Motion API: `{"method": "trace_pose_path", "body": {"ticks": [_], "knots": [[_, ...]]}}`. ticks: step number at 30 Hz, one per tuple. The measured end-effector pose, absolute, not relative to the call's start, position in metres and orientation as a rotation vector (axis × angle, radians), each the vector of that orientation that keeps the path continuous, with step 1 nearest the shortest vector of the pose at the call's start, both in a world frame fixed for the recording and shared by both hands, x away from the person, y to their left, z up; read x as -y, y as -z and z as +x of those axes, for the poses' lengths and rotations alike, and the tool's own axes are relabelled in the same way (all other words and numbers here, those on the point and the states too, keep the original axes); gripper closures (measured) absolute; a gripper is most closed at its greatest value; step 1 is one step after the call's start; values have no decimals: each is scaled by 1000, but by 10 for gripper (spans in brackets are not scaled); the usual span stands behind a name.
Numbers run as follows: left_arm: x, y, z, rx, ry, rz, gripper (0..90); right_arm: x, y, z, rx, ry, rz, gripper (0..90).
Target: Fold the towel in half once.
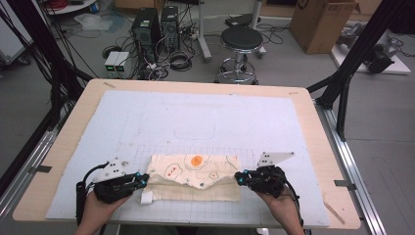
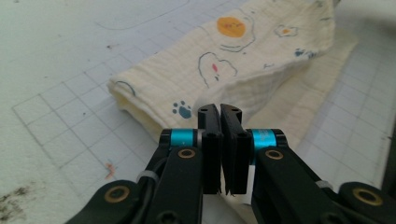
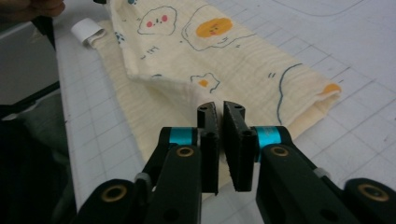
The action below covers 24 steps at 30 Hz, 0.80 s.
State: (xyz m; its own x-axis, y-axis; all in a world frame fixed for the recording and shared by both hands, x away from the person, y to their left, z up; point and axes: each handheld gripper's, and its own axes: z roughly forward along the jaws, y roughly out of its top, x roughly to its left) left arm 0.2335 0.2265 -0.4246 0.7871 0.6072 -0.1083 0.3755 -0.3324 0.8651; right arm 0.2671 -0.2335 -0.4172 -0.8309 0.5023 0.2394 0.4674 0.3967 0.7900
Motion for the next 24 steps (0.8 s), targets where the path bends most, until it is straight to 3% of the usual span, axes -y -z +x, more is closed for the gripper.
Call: {"method": "trace_pose_path", "body": {"ticks": [4, 17, 24], "knots": [[-233, 419, 231, -725, -273, 1914, 704, 240, 412, 263, -2604, -1526, 888, 683], [-215, 432, 236, -661, -177, 2047, 703, 222, 432, 257, -2736, -1370, 788, 653], [-214, 441, 235, -660, -173, 2132, 634, 217, 438, 257, -2748, -1292, 748, 607]]}}
